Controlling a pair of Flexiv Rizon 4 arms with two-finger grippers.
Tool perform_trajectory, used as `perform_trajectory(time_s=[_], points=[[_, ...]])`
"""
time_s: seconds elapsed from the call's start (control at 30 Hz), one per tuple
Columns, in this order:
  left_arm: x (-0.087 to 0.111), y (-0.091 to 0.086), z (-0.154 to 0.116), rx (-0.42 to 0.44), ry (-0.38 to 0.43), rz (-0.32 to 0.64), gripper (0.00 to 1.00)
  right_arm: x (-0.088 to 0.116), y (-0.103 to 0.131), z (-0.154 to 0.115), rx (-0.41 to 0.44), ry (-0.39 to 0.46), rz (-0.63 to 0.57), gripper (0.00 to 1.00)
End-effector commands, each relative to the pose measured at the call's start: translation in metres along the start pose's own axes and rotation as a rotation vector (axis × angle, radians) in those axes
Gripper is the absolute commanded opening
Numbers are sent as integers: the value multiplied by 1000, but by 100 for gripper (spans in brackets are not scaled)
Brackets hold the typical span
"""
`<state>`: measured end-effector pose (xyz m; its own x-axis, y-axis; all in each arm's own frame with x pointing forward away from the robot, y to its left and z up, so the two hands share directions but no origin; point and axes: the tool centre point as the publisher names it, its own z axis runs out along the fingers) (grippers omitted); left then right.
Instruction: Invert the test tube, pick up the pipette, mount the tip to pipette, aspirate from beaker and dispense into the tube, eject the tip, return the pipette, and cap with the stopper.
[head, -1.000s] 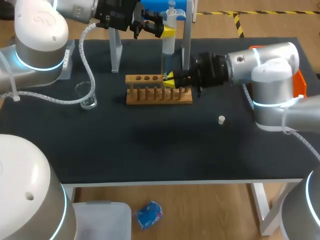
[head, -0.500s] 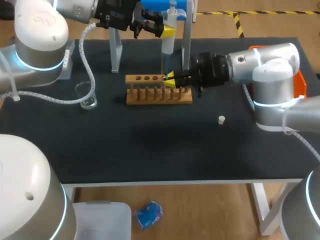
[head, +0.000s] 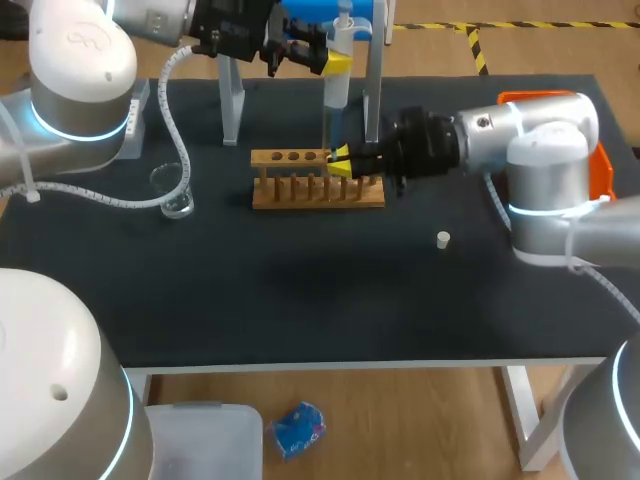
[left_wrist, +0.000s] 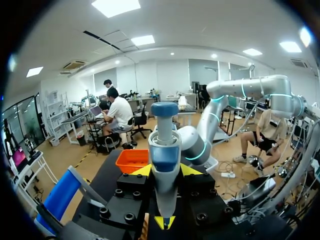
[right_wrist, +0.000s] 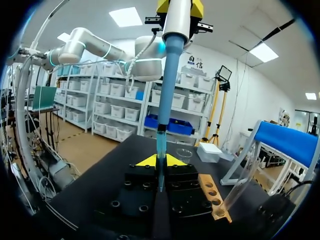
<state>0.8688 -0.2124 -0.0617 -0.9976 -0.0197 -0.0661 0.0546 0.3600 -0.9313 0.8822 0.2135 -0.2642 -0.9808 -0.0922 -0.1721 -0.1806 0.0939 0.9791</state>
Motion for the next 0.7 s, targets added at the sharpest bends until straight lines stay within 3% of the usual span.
perform_trajectory(time_s=[0.03, 0.33, 0.7], points=[[0, 1, -1, -1, 0, 0, 0, 3, -2, 0, -35, -7, 32, 0], [0, 1, -1, -1, 0, 0, 0, 4, 1, -1, -135, -24, 152, 0], [0, 1, -1, -1, 0, 0, 0, 2, 3, -2, -116, -30, 123, 0]])
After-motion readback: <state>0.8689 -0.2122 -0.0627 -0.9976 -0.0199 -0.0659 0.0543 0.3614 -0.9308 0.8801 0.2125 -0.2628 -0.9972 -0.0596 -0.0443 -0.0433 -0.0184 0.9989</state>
